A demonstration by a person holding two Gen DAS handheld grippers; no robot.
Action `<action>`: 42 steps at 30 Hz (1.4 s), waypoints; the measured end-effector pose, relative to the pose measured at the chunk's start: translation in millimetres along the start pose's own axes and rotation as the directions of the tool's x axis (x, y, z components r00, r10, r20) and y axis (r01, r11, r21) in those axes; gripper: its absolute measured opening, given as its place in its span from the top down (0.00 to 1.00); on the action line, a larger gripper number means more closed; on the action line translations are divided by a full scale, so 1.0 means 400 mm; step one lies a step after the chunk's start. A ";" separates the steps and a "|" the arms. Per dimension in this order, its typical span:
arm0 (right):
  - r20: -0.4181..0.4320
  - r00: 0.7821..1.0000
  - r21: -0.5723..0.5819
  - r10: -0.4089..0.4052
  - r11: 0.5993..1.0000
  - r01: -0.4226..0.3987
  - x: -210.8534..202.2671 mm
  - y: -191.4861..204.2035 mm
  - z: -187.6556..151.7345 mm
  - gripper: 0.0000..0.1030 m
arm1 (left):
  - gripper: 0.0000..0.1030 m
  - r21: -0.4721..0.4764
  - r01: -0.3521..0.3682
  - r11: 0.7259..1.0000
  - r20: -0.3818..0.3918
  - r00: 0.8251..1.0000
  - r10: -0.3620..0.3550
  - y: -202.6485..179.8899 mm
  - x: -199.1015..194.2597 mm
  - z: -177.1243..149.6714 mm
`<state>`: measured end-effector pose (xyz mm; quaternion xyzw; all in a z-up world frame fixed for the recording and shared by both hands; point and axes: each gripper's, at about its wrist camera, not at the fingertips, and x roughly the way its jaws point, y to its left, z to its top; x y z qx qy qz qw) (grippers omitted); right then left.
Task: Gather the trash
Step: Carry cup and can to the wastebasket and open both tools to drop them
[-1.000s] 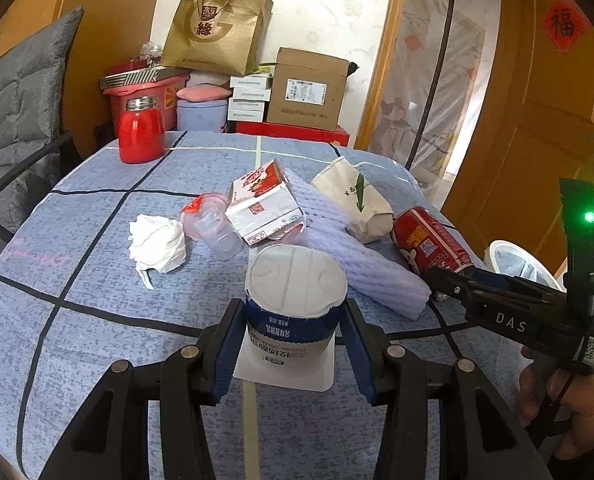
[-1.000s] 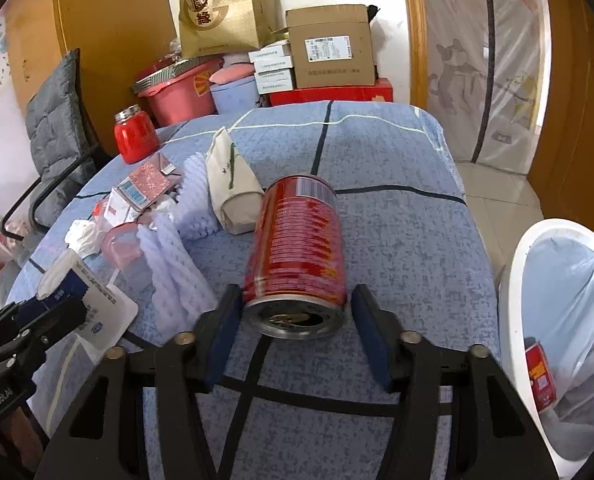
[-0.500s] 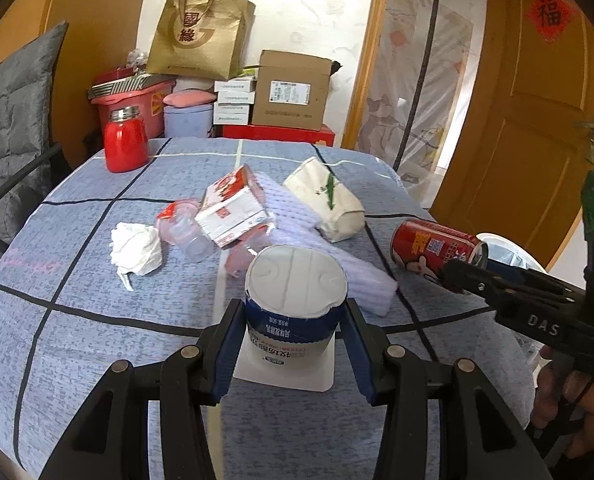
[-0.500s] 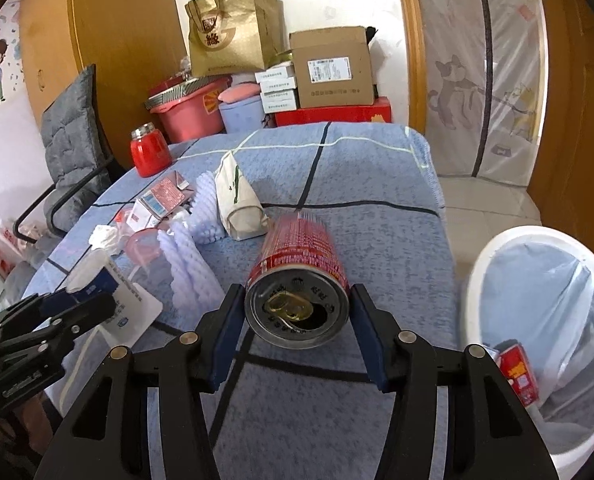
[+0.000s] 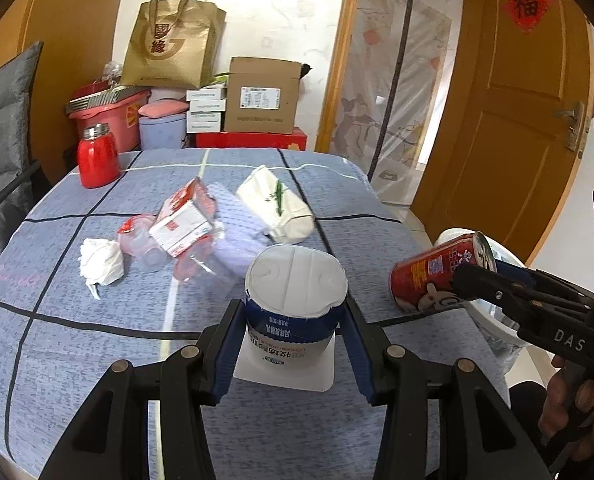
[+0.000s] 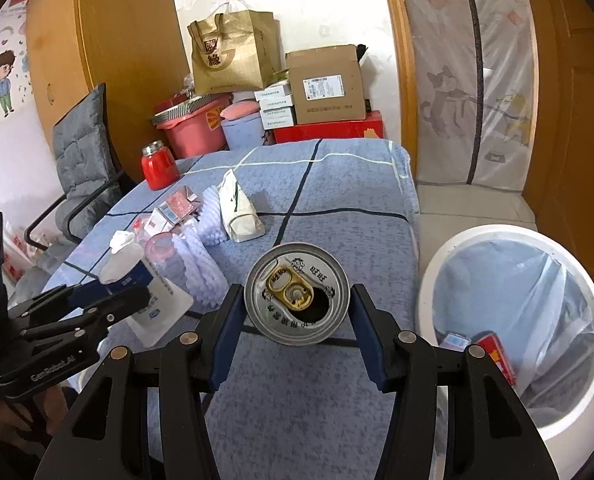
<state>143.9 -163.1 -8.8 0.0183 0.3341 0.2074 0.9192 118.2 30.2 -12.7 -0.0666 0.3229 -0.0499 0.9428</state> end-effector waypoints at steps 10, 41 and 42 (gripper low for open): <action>0.029 1.000 0.037 -0.003 0.999 0.002 -0.063 -0.053 -0.006 0.48 | 0.53 0.040 0.048 0.998 -0.006 0.999 -0.048 -0.078 0.009 0.013; 0.006 0.966 0.255 -0.259 0.934 0.249 -0.218 -0.420 -0.088 0.48 | 0.53 0.244 0.365 0.899 -0.083 0.931 -0.355 -0.527 0.212 0.098; -0.002 0.966 0.256 -0.258 0.934 0.250 -0.214 -0.423 -0.092 0.48 | 0.53 0.244 0.368 0.897 -0.092 0.930 -0.356 -0.533 0.221 0.093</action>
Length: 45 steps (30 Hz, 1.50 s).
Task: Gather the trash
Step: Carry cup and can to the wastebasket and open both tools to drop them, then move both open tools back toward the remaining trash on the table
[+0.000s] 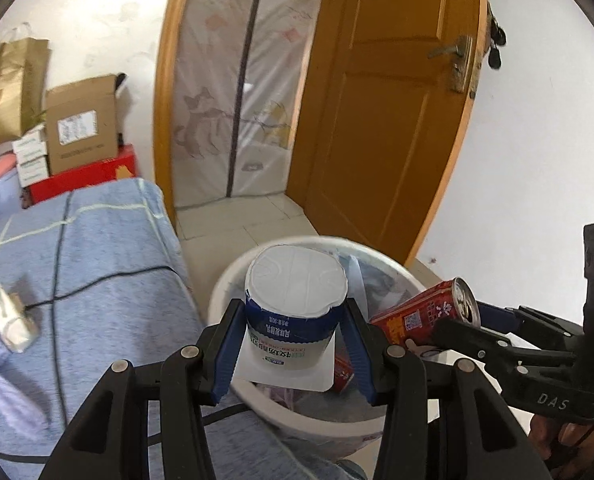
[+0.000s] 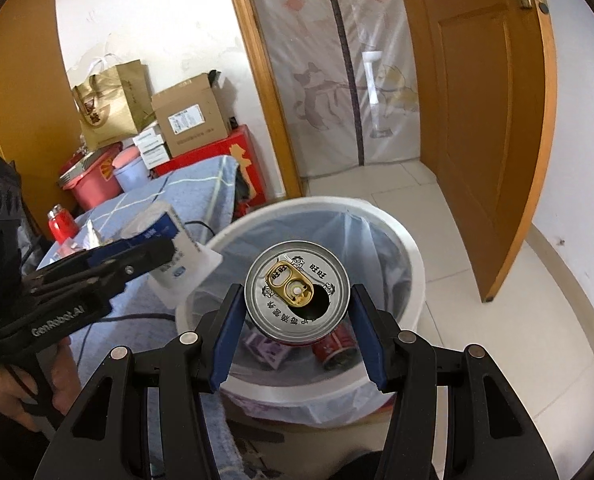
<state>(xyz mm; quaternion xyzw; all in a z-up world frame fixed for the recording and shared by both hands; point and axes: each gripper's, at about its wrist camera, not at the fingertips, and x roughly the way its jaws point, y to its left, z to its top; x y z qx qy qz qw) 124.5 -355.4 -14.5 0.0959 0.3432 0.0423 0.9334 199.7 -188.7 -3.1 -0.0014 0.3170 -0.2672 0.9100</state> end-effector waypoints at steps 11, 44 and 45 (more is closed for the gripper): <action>-0.036 0.999 0.008 -0.004 1.000 0.004 0.021 -0.014 -0.016 0.48 | 0.52 0.003 0.076 0.997 -0.089 0.993 -0.075 -0.017 0.083 -0.043; -0.105 0.993 -0.047 0.056 0.997 -0.061 0.053 0.071 -0.042 0.48 | 0.40 -0.104 0.001 0.995 0.015 1.000 0.001 0.094 -0.074 -0.049; -0.101 0.993 -0.048 0.054 0.997 -0.059 0.048 0.072 -0.041 0.48 | 0.40 -0.108 -0.005 0.994 0.017 1.000 0.007 0.096 -0.081 -0.052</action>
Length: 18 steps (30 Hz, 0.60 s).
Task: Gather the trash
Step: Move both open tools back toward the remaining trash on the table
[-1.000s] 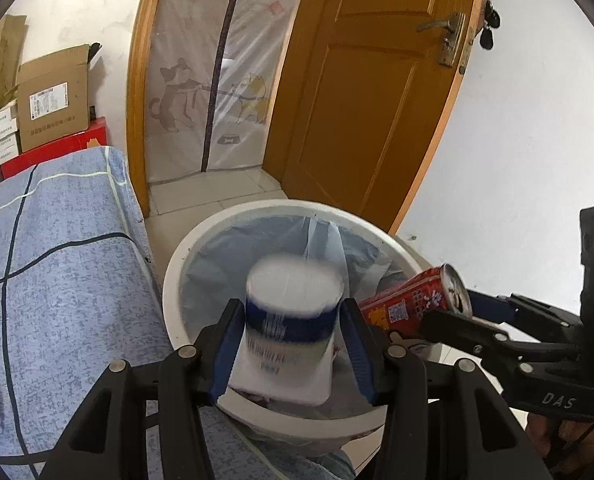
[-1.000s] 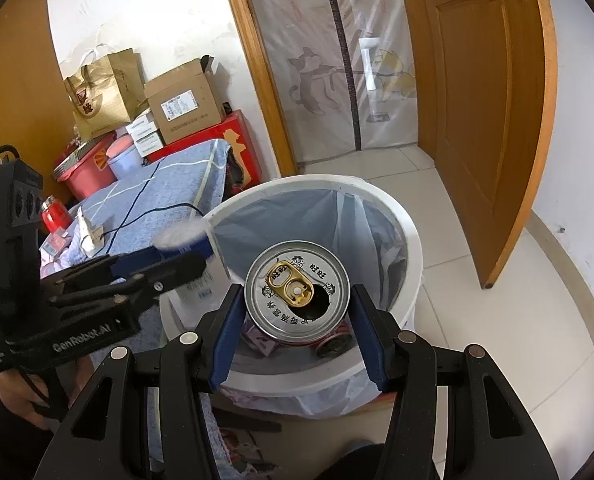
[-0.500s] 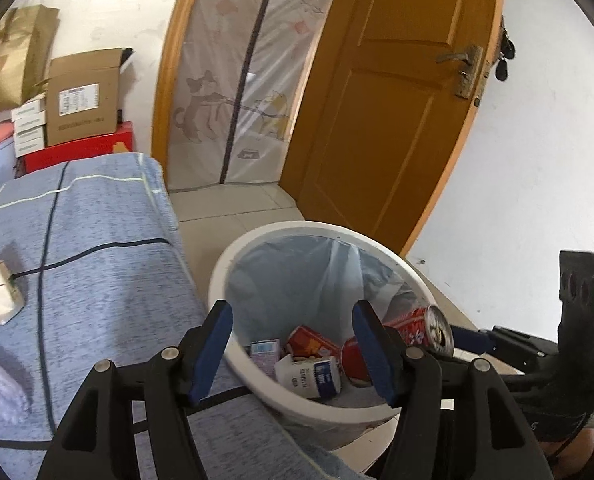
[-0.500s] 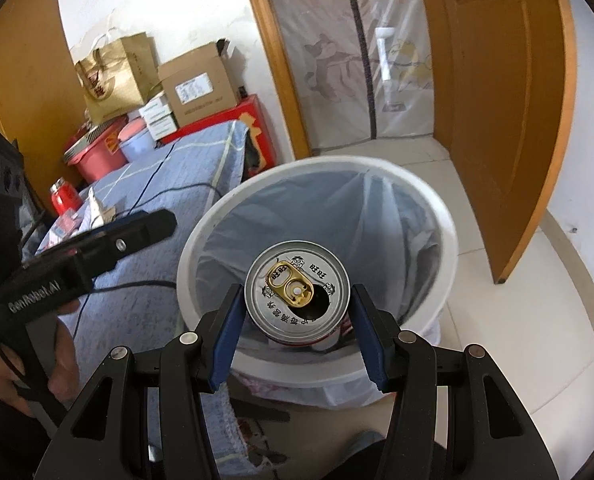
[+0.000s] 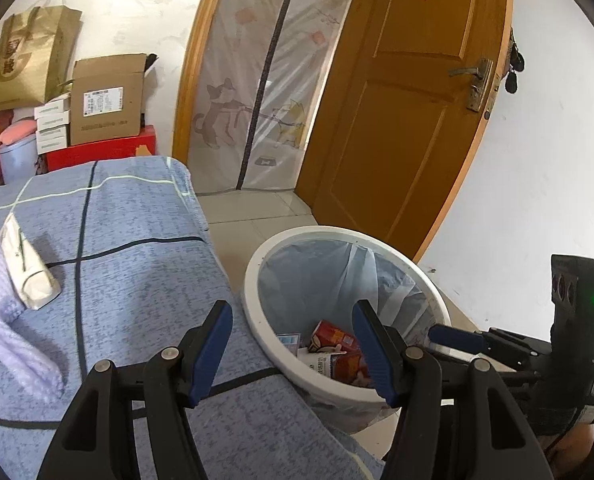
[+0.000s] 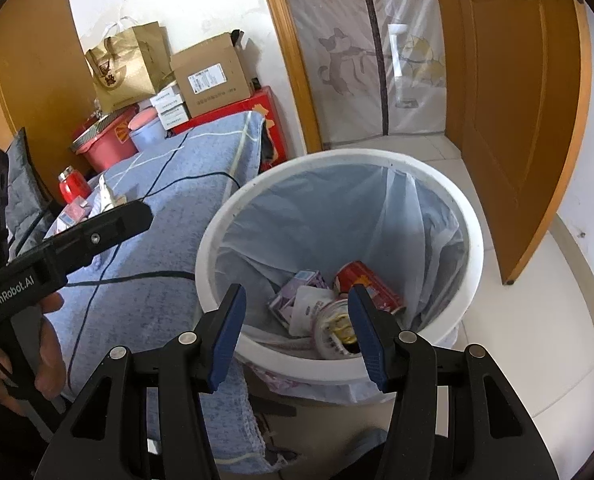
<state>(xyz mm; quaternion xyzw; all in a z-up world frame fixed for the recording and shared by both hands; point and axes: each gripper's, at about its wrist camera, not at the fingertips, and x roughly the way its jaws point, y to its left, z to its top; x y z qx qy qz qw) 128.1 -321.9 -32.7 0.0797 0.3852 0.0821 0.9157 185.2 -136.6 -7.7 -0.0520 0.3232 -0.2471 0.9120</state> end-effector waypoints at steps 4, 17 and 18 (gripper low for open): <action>0.017 1.000 -0.011 0.003 1.000 -0.003 -0.019 0.015 0.002 0.48 | 0.40 -0.018 -0.028 0.999 0.003 1.000 0.028 0.014 -0.029 -0.011; 0.056 0.996 -0.087 0.065 0.994 -0.060 -0.074 0.114 -0.003 0.48 | 0.40 -0.077 -0.149 0.986 0.006 0.989 0.150 0.067 -0.157 -0.069; 0.057 0.996 -0.096 0.074 0.993 -0.069 -0.076 0.124 -0.005 0.48 | 0.40 -0.081 -0.157 0.984 0.007 0.987 0.158 0.073 -0.167 -0.074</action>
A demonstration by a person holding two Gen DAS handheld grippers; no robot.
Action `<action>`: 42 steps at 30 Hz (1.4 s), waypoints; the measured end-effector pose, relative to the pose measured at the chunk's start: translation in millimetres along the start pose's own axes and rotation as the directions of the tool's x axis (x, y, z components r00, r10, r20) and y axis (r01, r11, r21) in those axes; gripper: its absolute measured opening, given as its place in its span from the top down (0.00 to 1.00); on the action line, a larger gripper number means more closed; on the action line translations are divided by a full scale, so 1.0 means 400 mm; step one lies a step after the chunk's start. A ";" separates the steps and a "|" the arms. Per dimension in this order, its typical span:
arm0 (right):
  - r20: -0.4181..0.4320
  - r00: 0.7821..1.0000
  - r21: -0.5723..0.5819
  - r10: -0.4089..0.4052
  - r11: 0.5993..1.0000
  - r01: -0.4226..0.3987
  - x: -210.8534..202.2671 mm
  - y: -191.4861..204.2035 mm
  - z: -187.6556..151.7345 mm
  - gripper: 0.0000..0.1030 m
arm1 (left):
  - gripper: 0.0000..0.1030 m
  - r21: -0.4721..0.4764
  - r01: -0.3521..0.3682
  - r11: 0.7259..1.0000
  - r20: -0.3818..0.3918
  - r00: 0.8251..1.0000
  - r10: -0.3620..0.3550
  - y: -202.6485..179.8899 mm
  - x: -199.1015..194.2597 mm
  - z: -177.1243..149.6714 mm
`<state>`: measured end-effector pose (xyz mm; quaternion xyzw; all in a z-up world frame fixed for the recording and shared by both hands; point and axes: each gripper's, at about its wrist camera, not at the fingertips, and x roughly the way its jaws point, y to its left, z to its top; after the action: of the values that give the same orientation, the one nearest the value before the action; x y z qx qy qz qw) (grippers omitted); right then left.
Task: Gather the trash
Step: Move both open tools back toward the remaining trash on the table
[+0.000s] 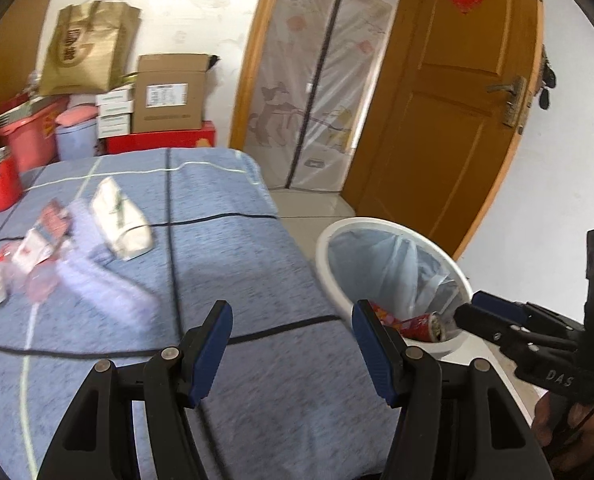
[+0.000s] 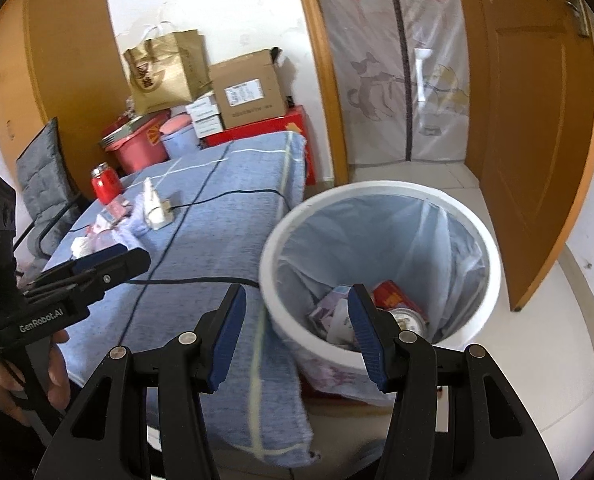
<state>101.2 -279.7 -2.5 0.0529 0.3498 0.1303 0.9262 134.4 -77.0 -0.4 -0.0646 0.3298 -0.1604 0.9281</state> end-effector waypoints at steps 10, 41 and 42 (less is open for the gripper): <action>-0.005 0.998 -0.060 0.066 0.996 -0.066 0.007 0.083 -0.002 0.48 | 0.40 -0.035 -0.084 0.996 0.026 0.996 0.085 0.067 -0.080 -0.034; -0.128 0.957 -0.215 0.260 0.935 -0.282 0.219 0.309 0.041 0.48 | 0.40 -0.153 -0.301 0.941 0.005 0.952 0.305 0.368 -0.103 -0.042; -0.137 0.955 -0.218 0.265 0.932 -0.290 0.232 0.318 0.043 0.48 | 0.40 -0.156 -0.304 0.940 0.001 0.951 0.308 0.378 -0.100 -0.041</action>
<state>153.5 -131.9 -24.4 -0.0154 0.3690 0.3030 0.8785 133.2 78.7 -23.6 -0.0859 0.3355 0.0123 0.9380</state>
